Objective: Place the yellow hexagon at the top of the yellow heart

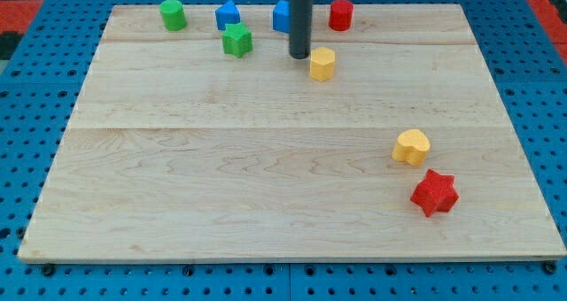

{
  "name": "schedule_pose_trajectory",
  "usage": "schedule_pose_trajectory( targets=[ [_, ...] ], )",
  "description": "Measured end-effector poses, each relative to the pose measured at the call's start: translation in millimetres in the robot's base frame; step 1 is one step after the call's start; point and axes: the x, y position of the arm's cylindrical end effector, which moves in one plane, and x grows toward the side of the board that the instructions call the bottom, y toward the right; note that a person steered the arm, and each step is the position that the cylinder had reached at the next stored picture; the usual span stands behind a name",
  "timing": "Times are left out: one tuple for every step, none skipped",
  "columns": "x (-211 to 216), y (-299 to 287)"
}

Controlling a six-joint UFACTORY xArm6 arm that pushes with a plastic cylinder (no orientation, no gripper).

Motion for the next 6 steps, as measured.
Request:
schedule_pose_trajectory(
  targets=[
    [66.3, 40.7],
    [82.4, 67.3],
    [70.8, 69.0],
    [42.1, 78.8],
    [75.3, 106.7],
    [87.6, 110.3]
  ],
)
